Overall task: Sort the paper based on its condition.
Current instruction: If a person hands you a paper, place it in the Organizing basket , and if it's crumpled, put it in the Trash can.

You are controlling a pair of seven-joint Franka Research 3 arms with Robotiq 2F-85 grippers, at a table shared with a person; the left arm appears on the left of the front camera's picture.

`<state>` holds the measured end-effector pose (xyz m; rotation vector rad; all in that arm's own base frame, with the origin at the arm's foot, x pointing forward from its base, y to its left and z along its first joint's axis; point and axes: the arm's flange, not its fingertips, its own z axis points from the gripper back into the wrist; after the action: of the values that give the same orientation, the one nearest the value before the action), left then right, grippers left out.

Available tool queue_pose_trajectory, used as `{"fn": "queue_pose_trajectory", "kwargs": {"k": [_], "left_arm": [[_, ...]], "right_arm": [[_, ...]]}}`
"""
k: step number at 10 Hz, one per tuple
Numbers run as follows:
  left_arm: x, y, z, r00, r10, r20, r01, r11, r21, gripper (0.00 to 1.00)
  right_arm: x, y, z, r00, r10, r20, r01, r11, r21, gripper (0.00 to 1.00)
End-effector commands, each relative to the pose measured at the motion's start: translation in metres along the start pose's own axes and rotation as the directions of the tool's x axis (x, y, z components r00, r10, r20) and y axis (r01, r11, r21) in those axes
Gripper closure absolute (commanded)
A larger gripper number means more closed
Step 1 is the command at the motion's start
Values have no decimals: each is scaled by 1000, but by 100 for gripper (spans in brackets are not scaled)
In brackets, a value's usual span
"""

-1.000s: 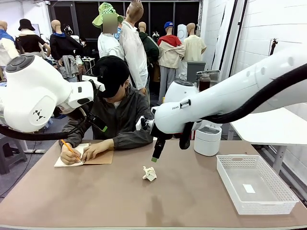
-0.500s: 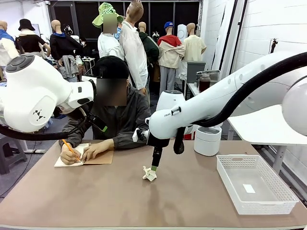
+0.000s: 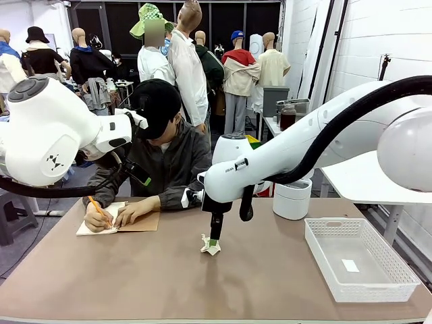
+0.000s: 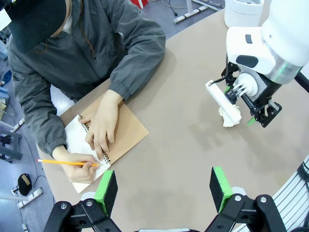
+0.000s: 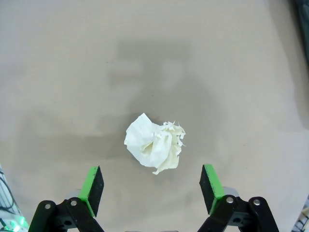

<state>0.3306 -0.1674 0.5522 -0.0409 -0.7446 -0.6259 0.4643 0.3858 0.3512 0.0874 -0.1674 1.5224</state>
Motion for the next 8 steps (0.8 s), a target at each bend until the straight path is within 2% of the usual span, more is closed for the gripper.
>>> {"fn": "queue_pose_trajectory", "kwargs": {"k": [1, 3, 8], "left_arm": [[0, 1, 0, 1000, 2, 0, -2, 1000, 5, 0], [0, 1, 0, 1000, 2, 0, -2, 1000, 5, 0], [0, 1, 0, 1000, 2, 0, -2, 1000, 5, 0]], "right_arm": [[3, -8, -5, 999, 29, -19, -29, 1000, -1, 0], [4, -11, -12, 998, 54, -19, -54, 998, -32, 0], [10, -17, -28, 997, 71, -8, -70, 997, 22, 0]]}}
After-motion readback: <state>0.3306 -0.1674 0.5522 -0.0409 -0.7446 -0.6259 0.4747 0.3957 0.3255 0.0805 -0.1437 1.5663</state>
